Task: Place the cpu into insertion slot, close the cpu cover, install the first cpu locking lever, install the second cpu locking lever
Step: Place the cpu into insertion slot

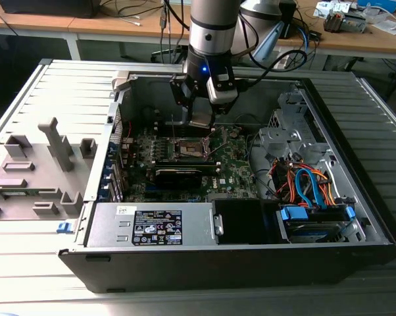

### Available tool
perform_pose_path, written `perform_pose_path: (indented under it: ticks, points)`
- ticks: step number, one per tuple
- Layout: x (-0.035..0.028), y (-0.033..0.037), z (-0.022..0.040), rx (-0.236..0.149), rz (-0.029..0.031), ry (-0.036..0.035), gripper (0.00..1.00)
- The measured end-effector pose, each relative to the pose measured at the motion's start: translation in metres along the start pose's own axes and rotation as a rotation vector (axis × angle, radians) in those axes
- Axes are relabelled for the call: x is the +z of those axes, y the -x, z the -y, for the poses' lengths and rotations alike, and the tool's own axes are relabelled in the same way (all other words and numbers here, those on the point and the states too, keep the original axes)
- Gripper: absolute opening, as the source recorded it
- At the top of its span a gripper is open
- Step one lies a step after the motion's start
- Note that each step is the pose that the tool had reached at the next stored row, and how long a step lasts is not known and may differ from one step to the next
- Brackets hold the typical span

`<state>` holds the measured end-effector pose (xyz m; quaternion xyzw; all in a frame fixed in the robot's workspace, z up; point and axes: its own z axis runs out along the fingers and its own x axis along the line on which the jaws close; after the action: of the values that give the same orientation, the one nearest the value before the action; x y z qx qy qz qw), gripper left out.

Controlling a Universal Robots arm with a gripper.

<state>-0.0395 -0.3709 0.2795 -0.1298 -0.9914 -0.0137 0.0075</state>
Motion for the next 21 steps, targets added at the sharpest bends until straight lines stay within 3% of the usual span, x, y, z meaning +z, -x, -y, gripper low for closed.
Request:
perform_pose_path:
  ticks: [21]
  points:
    - [0.0013,0.0,0.0,0.022,0.0011,-0.0016,0.55]
